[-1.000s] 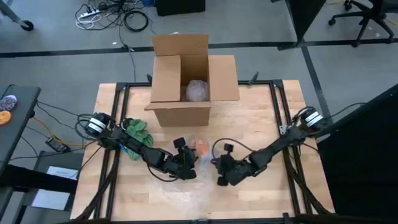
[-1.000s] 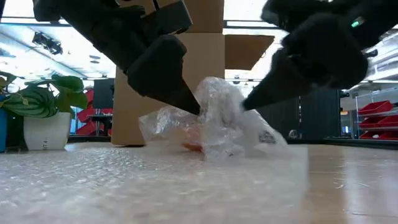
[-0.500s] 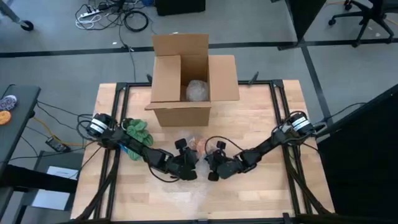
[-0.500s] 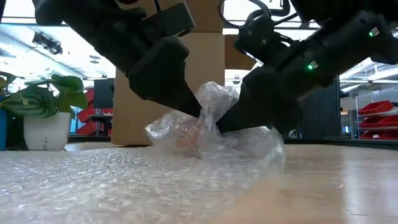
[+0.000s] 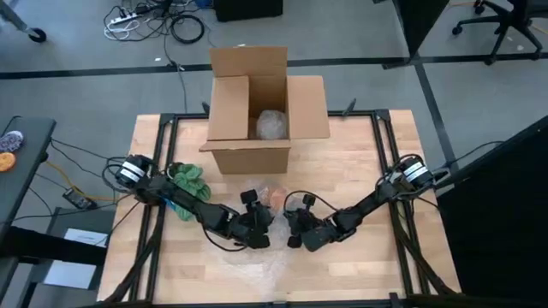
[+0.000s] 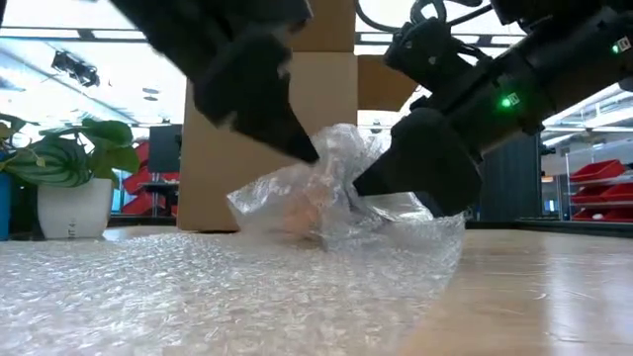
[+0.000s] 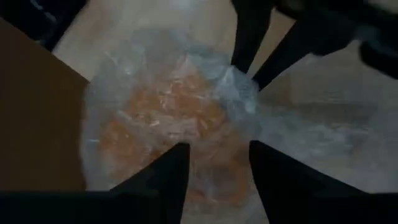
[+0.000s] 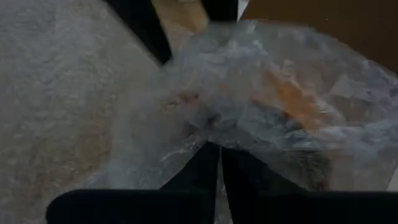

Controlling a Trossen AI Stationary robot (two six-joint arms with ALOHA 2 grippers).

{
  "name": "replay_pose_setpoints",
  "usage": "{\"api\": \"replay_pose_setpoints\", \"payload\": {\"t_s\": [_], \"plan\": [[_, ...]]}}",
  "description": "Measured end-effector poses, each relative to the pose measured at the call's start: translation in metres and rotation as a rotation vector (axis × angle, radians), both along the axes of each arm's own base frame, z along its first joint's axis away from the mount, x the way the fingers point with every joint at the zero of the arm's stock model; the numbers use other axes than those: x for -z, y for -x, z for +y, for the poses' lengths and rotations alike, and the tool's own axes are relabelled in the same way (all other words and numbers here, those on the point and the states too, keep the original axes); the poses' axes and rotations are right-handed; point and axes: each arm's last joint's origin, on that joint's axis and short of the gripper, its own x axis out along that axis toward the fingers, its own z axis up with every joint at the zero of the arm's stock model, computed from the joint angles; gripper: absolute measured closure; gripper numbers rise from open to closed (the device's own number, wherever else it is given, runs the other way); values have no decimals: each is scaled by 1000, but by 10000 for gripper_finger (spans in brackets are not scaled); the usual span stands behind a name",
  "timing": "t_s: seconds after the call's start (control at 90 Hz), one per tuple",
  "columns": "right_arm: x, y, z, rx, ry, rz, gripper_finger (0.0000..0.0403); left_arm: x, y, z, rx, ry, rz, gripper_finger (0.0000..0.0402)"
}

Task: Wrap mug
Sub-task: Wrap the orange mug with the bubble wrap

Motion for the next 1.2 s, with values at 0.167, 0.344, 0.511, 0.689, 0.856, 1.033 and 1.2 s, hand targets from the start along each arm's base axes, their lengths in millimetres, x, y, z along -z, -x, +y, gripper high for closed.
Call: {"api": "replay_pose_setpoints", "payload": {"t_s": [0.167, 0.344, 0.511, 0.689, 0.856, 1.033, 1.2], "plan": [[0, 0, 0, 0, 3, 5, 388, -28, 2, -6, -11, -74, 50, 250], [0, -1, -3, 26, 17, -1, 361, -35, -2, 0, -65, -182, 16, 250], [0, -1, -4, 24, 27, 6, 353, -20, -1, 39, -207, -243, 114, 250], [1, -1, -3, 17, 38, 13, 353, 3, -3, 79, -279, -152, 154, 250], [1, -3, -9, 24, 72, 31, 353, 23, -3, 96, -256, -75, 95, 250], [1, -12, -31, 58, 126, 74, 353, 36, 1, 99, -255, -47, 33, 250], [-2, -20, -46, 60, 147, 89, 353, 44, 1, 99, -271, -16, -9, 250]]}}
